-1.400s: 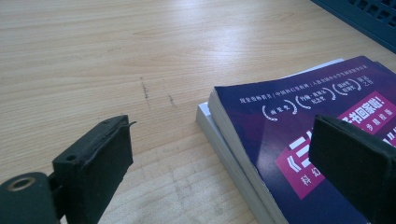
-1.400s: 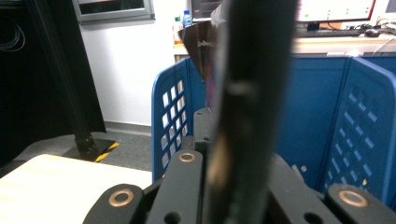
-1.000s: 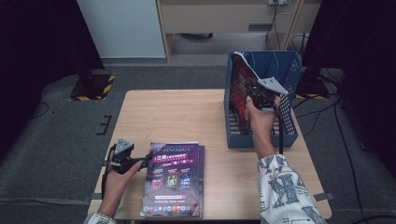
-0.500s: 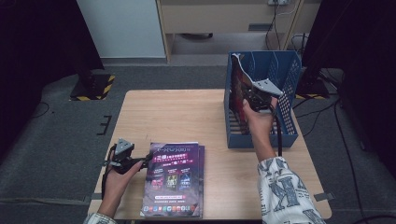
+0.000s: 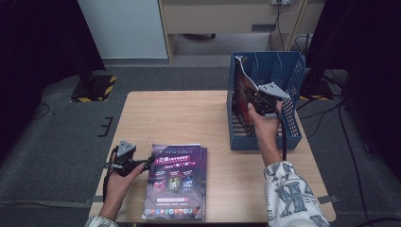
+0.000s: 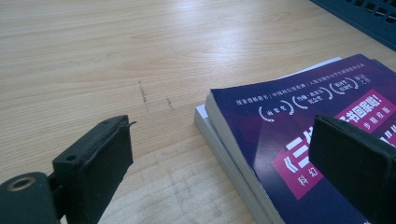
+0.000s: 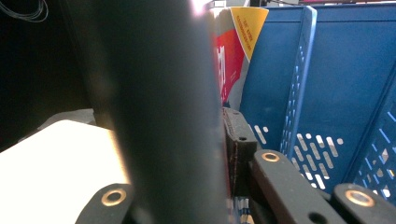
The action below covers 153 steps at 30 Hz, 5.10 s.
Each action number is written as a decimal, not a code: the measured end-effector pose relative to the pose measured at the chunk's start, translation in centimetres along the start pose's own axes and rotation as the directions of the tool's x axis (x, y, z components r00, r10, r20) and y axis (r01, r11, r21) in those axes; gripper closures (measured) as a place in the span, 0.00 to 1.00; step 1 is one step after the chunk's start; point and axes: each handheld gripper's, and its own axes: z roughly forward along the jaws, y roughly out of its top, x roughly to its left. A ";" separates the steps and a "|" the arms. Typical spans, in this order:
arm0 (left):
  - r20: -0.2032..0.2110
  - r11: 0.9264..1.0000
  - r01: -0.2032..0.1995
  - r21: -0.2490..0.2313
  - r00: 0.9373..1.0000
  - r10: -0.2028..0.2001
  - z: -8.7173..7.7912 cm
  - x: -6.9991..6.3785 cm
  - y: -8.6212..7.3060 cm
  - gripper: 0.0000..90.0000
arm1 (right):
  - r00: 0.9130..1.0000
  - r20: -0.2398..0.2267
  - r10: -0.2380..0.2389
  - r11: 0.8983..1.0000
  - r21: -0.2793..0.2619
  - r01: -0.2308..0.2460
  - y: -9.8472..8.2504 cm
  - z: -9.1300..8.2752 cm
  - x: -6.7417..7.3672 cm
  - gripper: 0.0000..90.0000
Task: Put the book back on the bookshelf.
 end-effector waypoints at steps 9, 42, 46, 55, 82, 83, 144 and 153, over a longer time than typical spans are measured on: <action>-0.001 1.000 -0.003 0.000 1.000 0.003 0.0 0.0 0.0 0.07 | 0.999 -0.035 -0.010 1.000 0.017 0.011 0.3 0.2 0.3 0.93; -0.002 1.000 -0.004 -0.008 1.000 0.004 -0.1 0.0 0.1 0.07 | 0.987 0.152 -0.044 0.998 -0.032 0.050 0.2 1.8 2.4 0.96; -0.001 1.000 -0.001 -0.011 1.000 0.001 -0.1 0.0 0.1 0.07 | 0.986 0.148 -0.074 0.997 -0.020 0.078 -0.1 1.9 3.2 0.95; -0.006 1.000 -0.004 -0.009 1.000 0.004 -0.2 0.0 0.1 0.07 | 0.987 0.130 -0.092 0.996 -0.005 0.093 -0.4 2.0 4.6 0.93; -0.004 1.000 -0.005 -0.008 1.000 0.005 -0.2 -0.1 0.1 0.07 | 0.983 0.119 -0.136 0.990 0.063 0.129 1.4 1.7 6.3 0.92; -0.004 1.000 -0.005 -0.009 1.000 0.005 -0.2 -0.1 0.1 0.07 | 0.983 0.119 -0.136 0.990 0.063 0.129 1.4 1.7 6.3 0.92; 0.000 1.000 -0.019 -0.007 1.000 0.019 -0.1 -0.2 0.1 0.07 | 0.998 -0.045 -0.051 0.996 0.065 0.054 -0.8 -1.8 6.3 0.14; -0.007 1.000 -0.031 0.001 0.999 0.031 -0.1 -0.3 0.1 0.07 | 0.993 -0.109 -0.049 0.995 0.084 0.058 -2.7 -4.1 6.0 0.15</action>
